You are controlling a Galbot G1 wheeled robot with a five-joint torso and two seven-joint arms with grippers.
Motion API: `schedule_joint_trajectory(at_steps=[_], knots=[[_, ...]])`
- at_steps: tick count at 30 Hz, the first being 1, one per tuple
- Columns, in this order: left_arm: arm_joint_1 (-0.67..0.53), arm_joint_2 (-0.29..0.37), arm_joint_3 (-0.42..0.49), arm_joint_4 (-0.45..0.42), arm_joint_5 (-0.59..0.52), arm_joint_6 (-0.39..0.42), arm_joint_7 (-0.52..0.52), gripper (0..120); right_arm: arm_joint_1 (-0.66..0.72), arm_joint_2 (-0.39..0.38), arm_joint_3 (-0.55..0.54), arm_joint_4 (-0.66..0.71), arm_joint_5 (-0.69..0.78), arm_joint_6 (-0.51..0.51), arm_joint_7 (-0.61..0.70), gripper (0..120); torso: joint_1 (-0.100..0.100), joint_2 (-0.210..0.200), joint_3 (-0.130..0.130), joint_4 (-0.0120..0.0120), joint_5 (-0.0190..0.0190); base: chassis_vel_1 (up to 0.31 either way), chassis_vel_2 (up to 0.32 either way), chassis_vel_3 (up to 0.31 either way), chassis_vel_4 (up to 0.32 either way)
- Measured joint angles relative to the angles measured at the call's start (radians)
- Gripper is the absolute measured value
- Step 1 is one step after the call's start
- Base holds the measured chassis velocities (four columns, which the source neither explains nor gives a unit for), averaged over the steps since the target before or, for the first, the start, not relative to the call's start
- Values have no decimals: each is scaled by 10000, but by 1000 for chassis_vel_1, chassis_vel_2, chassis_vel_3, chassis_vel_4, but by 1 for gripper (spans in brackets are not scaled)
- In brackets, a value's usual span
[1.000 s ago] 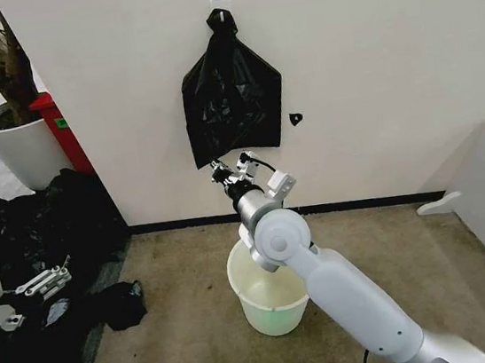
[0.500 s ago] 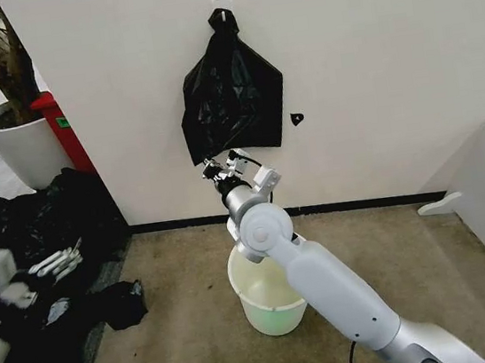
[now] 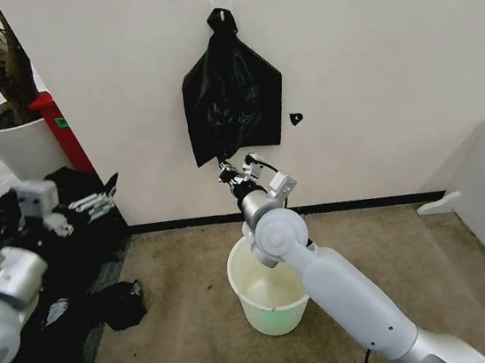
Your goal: Place the garbage bag over the trash bin.
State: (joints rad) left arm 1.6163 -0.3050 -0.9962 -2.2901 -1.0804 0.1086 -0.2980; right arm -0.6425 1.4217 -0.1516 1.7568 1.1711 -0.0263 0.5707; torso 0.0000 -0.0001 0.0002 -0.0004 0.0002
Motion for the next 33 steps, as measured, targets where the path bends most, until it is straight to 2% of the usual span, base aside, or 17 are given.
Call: schedule_joint_trajectory(at_steps=[4,11,21,24,33], knots=[[-153,177,109,64,-100,33,-61,100,61,130,-46,-101,-59,0,-19,0,0,0,-1,3,-5,0,0,0,0],[-448,122,329,158,-139,75,-118,100,124,266,-53,-168,-73,-1,-20,0,0,0,-2,5,1,0,0,0,0],[-2930,-1053,2186,984,-147,424,-472,100,204,211,-23,-175,-41,-4,-20,0,0,0,-1,3,-3,0,0,0,0],[-3295,-1226,2467,1110,-147,476,-529,100,214,208,-27,-175,-36,-3,-19,0,0,0,-1,4,-4,0,0,0,0],[-5698,-2353,4267,1903,-147,809,-878,100,225,144,-38,-97,-11,2,32,0,0,0,-1,4,-1,0,0,0,0]])
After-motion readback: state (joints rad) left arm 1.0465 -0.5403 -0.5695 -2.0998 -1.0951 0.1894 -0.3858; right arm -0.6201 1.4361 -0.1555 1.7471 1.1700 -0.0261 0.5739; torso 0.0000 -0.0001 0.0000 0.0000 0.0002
